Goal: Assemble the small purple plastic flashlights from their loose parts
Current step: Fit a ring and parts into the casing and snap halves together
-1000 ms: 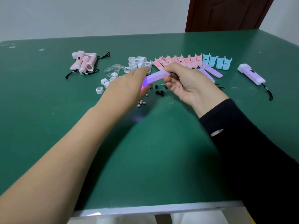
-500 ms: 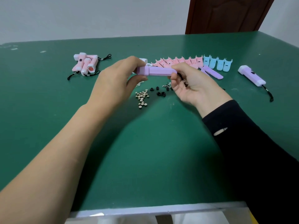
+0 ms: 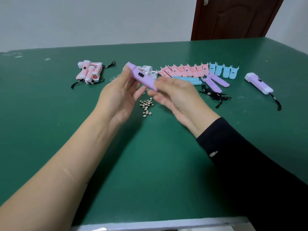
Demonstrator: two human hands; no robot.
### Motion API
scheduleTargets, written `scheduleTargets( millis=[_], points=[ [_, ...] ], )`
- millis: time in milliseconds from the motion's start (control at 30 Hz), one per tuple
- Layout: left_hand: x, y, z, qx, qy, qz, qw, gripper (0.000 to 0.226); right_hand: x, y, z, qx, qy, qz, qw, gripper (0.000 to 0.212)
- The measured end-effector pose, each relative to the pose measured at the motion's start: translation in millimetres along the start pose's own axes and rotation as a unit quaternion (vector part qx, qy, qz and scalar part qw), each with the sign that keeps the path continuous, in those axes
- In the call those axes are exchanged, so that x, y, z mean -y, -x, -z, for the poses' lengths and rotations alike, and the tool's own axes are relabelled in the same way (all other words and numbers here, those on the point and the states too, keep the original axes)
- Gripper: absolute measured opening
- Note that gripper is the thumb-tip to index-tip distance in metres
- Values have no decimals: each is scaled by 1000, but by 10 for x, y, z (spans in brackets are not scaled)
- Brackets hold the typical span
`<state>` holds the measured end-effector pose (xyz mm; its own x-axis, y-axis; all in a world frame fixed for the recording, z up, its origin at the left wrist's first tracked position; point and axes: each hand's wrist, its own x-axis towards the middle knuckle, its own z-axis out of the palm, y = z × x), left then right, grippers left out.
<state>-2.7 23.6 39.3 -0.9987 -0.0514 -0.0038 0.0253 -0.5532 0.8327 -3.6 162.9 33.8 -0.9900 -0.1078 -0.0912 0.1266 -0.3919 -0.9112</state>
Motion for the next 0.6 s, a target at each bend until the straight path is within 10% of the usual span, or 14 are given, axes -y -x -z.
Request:
scheduleTargets(
  millis=[600],
  points=[
    [-55, 127, -48, 41, -282, -19, 958, 21, -107, 109, -138, 60, 238, 61, 968, 26]
  ],
)
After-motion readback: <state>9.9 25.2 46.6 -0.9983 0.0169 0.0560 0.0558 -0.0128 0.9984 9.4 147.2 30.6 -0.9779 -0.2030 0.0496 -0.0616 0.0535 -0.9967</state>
